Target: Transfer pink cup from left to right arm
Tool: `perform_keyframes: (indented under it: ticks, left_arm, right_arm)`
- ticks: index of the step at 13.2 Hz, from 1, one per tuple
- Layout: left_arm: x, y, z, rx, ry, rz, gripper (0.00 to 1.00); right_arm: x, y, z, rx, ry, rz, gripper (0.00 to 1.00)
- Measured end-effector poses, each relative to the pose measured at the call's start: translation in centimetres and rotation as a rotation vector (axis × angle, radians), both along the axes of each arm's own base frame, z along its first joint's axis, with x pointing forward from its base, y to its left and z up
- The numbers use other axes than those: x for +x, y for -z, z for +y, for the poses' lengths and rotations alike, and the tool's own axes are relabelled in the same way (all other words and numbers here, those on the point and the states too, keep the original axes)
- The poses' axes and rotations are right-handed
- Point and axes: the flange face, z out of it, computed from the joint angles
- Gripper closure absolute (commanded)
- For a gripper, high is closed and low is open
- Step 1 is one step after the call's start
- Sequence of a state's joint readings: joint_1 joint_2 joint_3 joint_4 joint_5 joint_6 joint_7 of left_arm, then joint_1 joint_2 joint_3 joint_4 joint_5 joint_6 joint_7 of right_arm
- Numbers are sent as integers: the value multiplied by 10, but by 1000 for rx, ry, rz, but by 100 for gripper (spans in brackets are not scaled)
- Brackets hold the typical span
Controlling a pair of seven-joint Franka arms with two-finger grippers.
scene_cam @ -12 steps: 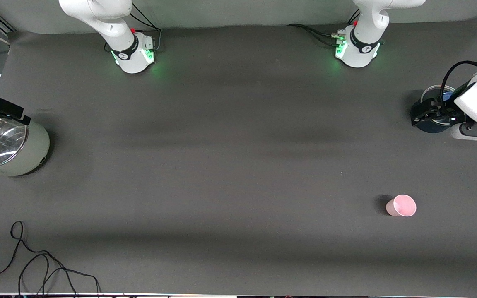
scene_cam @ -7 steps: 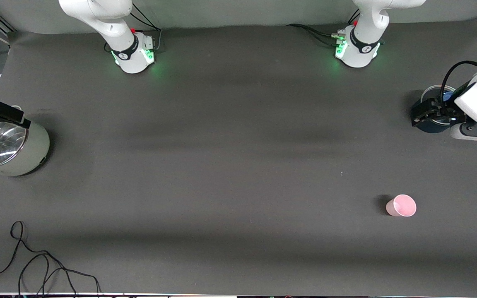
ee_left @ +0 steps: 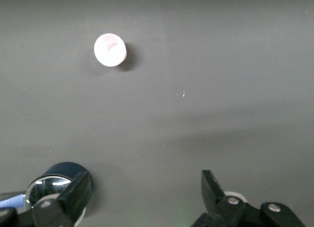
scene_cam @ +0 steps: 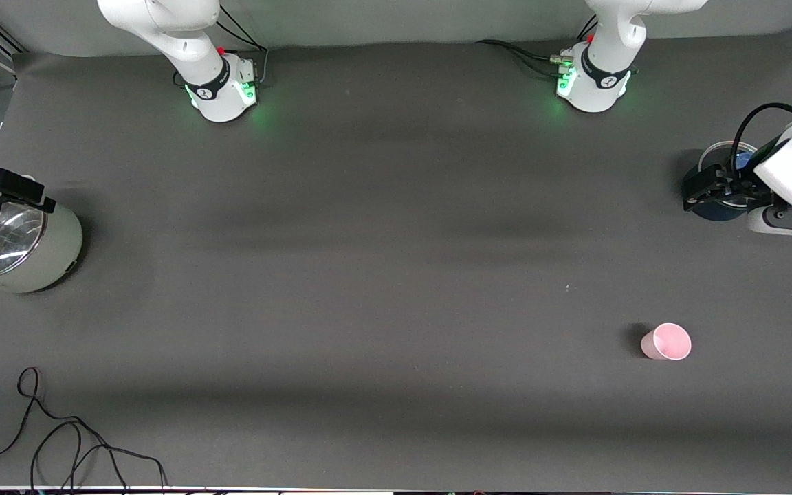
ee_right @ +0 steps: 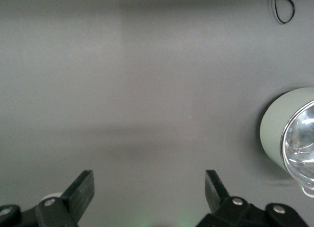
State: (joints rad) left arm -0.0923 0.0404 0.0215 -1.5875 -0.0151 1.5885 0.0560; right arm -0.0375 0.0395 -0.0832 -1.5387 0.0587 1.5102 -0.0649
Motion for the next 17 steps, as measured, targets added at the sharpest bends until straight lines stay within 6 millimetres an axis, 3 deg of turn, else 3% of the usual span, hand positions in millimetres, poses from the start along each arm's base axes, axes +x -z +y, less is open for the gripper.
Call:
perform_keyframes:
  ticks: [2, 4, 6, 8, 12, 15, 17]
  left_arm:
    - [2, -4, 5, -5, 114, -16, 0]
    - [5, -8, 23, -16, 244, -31, 0]
    - [13, -5, 57, -89, 368, -51, 0]
    - [22, 10, 110, -203, 519, -94, 0]
    - [34, 77, 214, -405, 706, -200, 0]
    - [46, 139, 253, -542, 798, -295, 0]
    - [54, 188, 269, -622, 862, -356, 0]
  right_arm:
    - [0, 1, 0, 0, 0, 3, 0]
    - [0, 1, 0, 0, 0, 3, 0]
    - [0, 1, 0, 0, -1, 3, 0]
    - [0, 1, 1, 0, -2, 4, 0]
    - [0, 1, 1, 0, -2, 4, 0]
    - [0, 1, 1, 1, -2, 5, 0]
    - [-1, 2, 1, 1, -2, 12, 0]
